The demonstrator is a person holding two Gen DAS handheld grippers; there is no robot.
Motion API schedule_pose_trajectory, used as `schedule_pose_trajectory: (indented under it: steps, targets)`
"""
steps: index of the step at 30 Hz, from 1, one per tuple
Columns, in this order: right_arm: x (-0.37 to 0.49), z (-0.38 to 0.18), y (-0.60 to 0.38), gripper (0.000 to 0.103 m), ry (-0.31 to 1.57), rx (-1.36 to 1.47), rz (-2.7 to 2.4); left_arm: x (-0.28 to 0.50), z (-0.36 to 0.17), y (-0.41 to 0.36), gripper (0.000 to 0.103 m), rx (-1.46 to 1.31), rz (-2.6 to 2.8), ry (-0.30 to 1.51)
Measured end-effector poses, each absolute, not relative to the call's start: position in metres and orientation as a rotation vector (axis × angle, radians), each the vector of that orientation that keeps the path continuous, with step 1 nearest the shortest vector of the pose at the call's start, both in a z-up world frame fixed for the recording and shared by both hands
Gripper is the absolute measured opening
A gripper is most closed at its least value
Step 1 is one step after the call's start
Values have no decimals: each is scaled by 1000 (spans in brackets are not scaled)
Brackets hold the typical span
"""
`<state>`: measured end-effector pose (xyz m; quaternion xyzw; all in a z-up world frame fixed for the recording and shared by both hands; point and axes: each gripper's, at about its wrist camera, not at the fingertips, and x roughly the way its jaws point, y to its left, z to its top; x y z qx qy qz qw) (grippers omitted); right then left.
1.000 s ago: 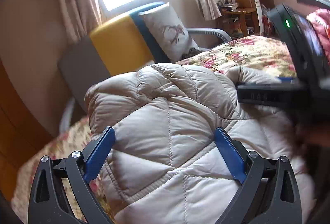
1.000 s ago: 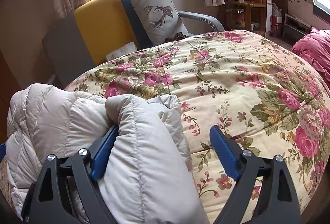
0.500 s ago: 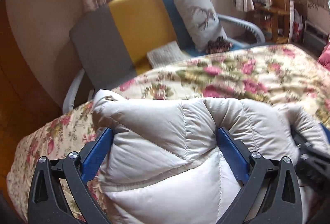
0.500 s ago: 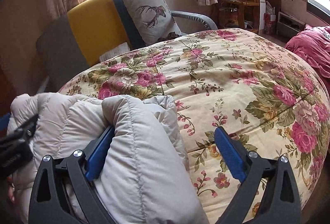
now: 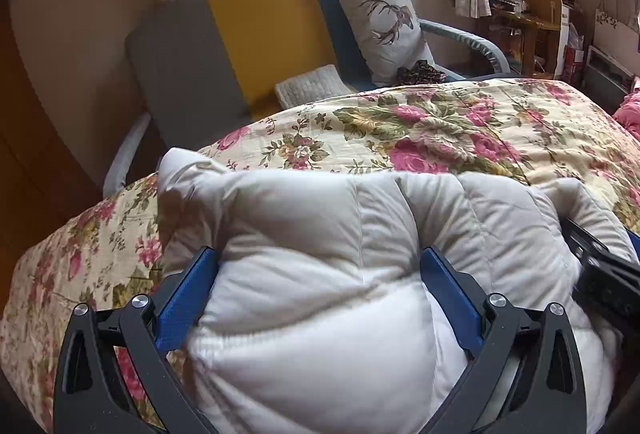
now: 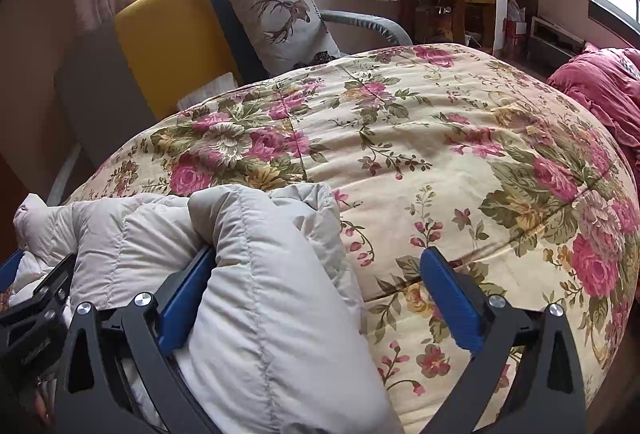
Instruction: Fold large clothes
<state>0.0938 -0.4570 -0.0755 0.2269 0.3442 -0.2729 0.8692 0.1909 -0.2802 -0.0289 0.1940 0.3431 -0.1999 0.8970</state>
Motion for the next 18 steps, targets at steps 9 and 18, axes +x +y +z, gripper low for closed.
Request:
schedule_pose_trajectory:
  steps: [9,18]
  targets:
    - [77,-62,-457,101,679,495,-508,74,-29,-235,100,430,-528,531]
    - [9,-20,-418,101,654,348,-374,78,-29,-214,100,314,-566,584]
